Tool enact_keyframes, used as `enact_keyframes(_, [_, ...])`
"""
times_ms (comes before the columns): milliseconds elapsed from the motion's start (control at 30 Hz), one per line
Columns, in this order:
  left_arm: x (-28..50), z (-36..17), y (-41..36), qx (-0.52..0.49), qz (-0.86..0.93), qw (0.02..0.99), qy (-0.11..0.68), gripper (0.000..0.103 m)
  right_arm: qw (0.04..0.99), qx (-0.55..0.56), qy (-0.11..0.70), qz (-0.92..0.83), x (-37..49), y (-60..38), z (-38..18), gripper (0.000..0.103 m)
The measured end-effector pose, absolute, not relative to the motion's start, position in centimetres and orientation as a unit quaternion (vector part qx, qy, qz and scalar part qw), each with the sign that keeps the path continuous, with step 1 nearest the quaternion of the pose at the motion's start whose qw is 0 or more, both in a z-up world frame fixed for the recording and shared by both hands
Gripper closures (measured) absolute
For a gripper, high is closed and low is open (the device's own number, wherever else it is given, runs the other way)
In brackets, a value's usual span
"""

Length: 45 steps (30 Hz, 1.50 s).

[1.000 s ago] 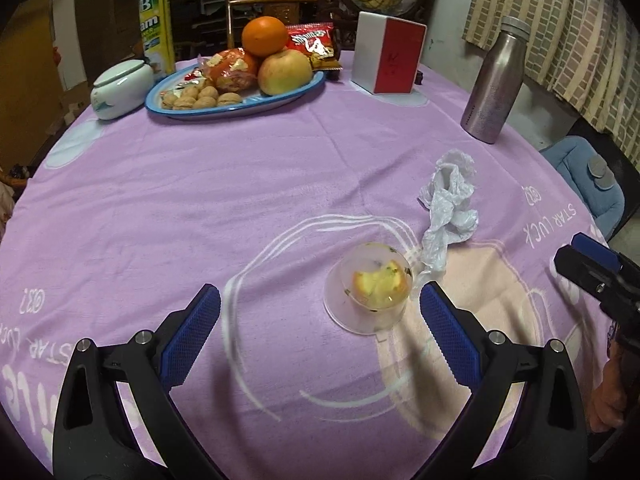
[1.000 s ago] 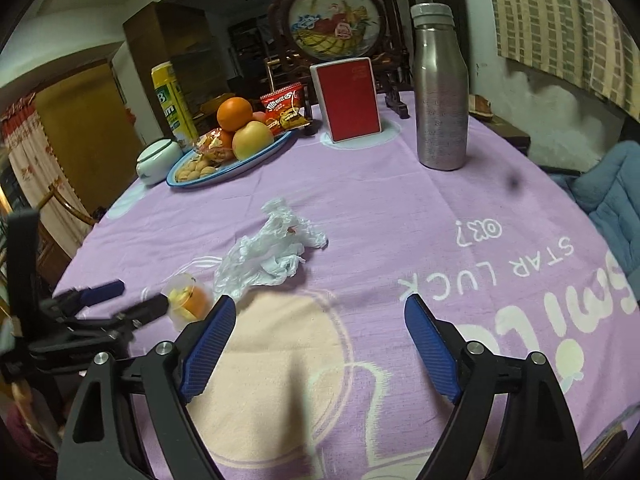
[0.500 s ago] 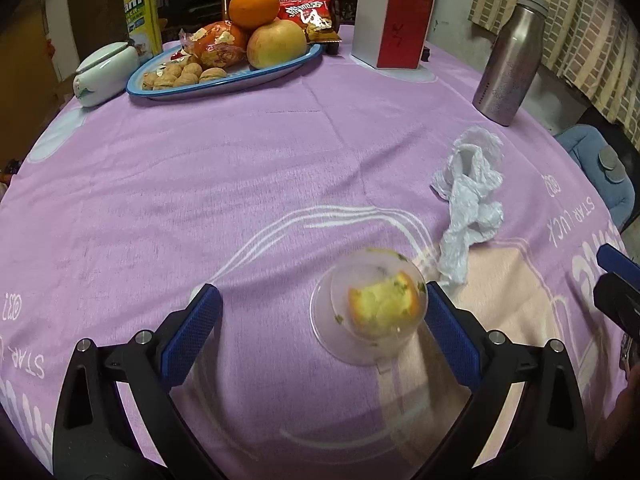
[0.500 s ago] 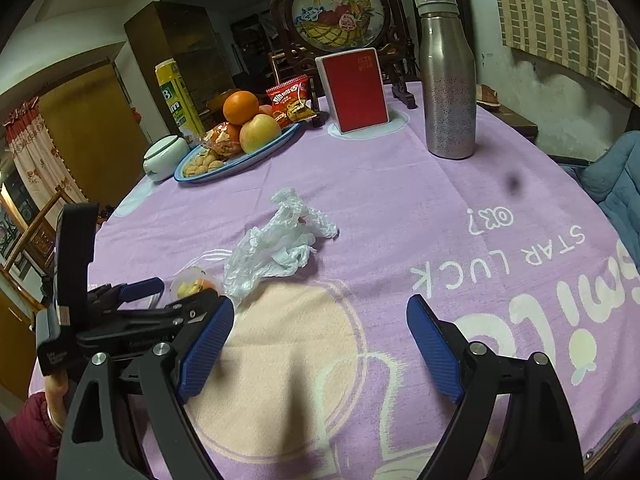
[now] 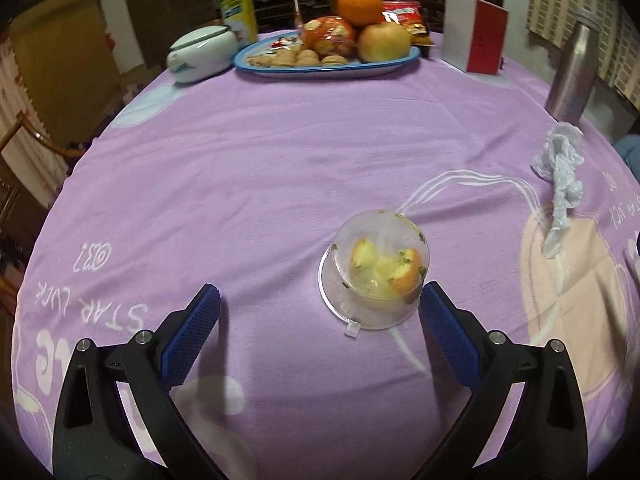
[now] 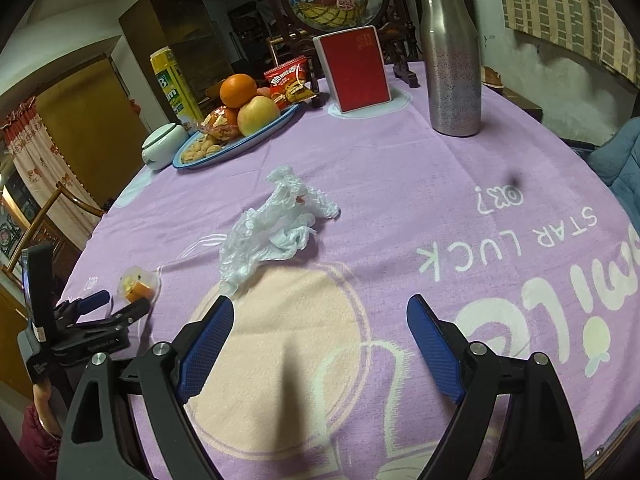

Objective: Collect trash
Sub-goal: 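Move both open grippers back over the cup and crumpled wrapper on the table, then grasp the crumpled white wrapper with the right gripper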

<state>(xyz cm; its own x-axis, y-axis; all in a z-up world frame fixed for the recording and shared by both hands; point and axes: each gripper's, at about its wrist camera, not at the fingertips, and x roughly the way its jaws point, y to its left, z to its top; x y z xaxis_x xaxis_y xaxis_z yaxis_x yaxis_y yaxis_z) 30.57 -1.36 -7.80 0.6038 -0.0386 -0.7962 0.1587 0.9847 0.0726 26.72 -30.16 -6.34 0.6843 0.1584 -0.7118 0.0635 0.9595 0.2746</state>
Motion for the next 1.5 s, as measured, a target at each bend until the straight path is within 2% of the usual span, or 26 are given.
enact_keyframes(600, [31.1, -8.5, -1.5, 0.051, -0.060, 0.887, 0.456, 0.005, 0.898, 0.133, 0.419, 0.028, 28.0, -29.0, -7.3, 0.016])
enact_keyframes(1000, [31.1, -8.5, -1.4, 0.050, -0.059, 0.887, 0.456, 0.005, 0.907, 0.083, 0.413, 0.028, 36.2, -25.2, -4.2, 0.013])
enact_keyframes(1500, [31.1, -8.5, -1.4, 0.050, -0.059, 0.887, 0.456, 0.005, 0.893, 0.089, 0.441, 0.001, 39.2, -27.3, -9.3, 0.012])
